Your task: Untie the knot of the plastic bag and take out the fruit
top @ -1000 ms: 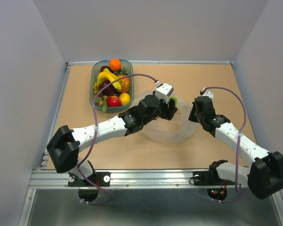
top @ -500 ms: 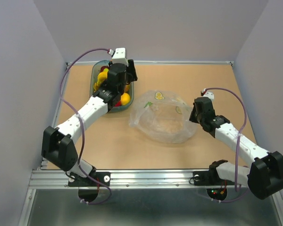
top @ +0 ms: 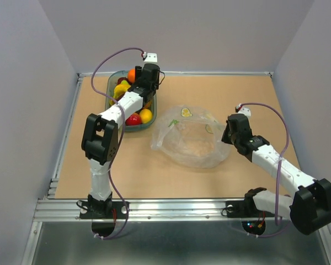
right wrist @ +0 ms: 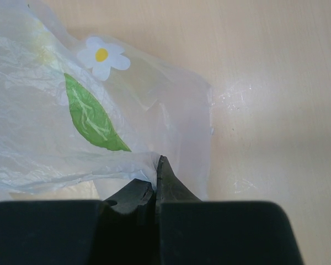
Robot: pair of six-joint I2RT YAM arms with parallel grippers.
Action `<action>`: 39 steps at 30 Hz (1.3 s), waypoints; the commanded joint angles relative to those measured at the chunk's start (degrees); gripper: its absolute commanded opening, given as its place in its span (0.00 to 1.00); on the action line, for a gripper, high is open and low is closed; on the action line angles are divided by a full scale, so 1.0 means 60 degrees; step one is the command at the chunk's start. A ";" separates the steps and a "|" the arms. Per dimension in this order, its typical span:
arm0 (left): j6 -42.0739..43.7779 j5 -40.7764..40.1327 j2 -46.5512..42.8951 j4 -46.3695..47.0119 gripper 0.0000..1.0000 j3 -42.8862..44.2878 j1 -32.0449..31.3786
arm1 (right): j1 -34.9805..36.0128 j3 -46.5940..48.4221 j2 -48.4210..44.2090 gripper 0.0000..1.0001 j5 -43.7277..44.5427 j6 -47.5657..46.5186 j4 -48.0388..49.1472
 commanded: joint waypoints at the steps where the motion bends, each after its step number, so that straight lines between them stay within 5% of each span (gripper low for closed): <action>1: 0.0804 -0.0334 0.0523 0.0416 0.48 0.1028 0.0414 | 0.0014 -0.0208 -0.0154 0.01 0.0045 -0.0044 0.0404; 12: 0.1245 0.0384 0.1933 0.0402 0.84 0.2349 0.0531 | 0.0014 -0.0179 -0.0125 0.01 0.0147 -0.0088 0.0389; 21: 0.1085 0.0384 0.1523 0.0417 0.89 0.2173 0.0517 | 0.0014 -0.0033 -0.0431 0.00 0.0497 -0.0161 0.0375; 27: 0.0382 0.0794 -0.0145 0.0315 0.90 0.1573 0.0473 | 0.0014 0.0421 -0.0623 0.01 0.1917 0.0175 -0.0225; 34: -0.1243 0.1029 -0.4167 0.0154 0.91 -0.0779 0.0356 | -0.0001 0.0642 -0.2083 0.02 0.4597 0.0849 -0.0621; 38: -0.1977 0.0693 -0.6529 0.0154 0.91 -0.2818 0.0356 | -0.0001 0.0642 -0.2833 0.14 0.5434 0.0981 -0.0621; 39: -0.2137 0.0562 -0.7013 0.0096 0.91 -0.3214 0.0356 | -0.0001 0.0613 -0.2951 0.32 0.5363 0.1010 -0.0607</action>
